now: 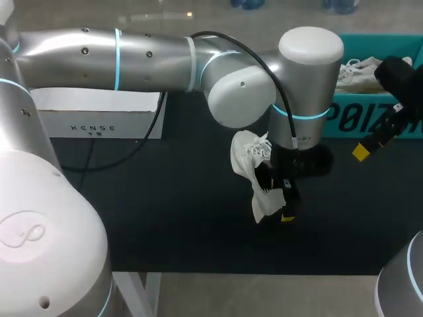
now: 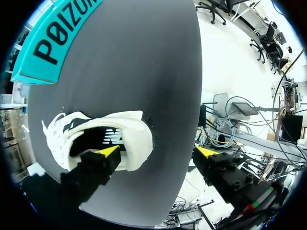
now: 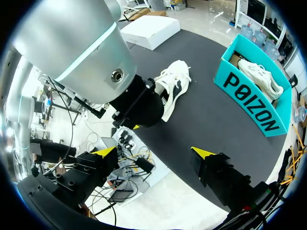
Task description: Take the shoe out of the shoebox, open the shoe tongue, remove and reinsert the insole, then place the shoe into the shoebox
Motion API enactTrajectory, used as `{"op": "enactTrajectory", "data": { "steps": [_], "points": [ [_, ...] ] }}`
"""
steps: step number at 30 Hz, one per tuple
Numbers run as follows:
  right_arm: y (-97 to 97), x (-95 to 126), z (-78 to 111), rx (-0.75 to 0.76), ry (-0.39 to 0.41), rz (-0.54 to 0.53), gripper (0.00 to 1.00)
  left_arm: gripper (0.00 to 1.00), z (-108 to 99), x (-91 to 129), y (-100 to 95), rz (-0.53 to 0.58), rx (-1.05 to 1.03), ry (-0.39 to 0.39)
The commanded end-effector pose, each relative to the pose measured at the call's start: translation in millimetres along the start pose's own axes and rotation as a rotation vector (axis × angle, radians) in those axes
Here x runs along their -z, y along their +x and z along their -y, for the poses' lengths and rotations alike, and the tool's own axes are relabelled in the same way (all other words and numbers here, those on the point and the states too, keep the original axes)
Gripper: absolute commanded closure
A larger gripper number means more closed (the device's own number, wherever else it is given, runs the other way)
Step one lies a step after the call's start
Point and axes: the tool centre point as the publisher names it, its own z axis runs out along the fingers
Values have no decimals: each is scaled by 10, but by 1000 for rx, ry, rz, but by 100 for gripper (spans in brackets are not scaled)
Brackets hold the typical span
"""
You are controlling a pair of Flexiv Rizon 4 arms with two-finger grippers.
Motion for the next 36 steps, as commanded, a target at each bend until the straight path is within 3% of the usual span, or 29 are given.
{"op": "enactTrajectory", "data": {
  "steps": [1, 15, 36],
  "points": [
    [-6, -5, -15, -1, 4, -1, 0, 0, -11, -6, 1, -1, 0, 2],
    [-76, 79, 181, -45, -12, 20, 0, 0, -9, -5, 23, 4, -1, 1],
    [-76, 84, 185, -44, -3, 16, 0, 0, 38, -53, -15, 45, 49, -20]
  ]
}}
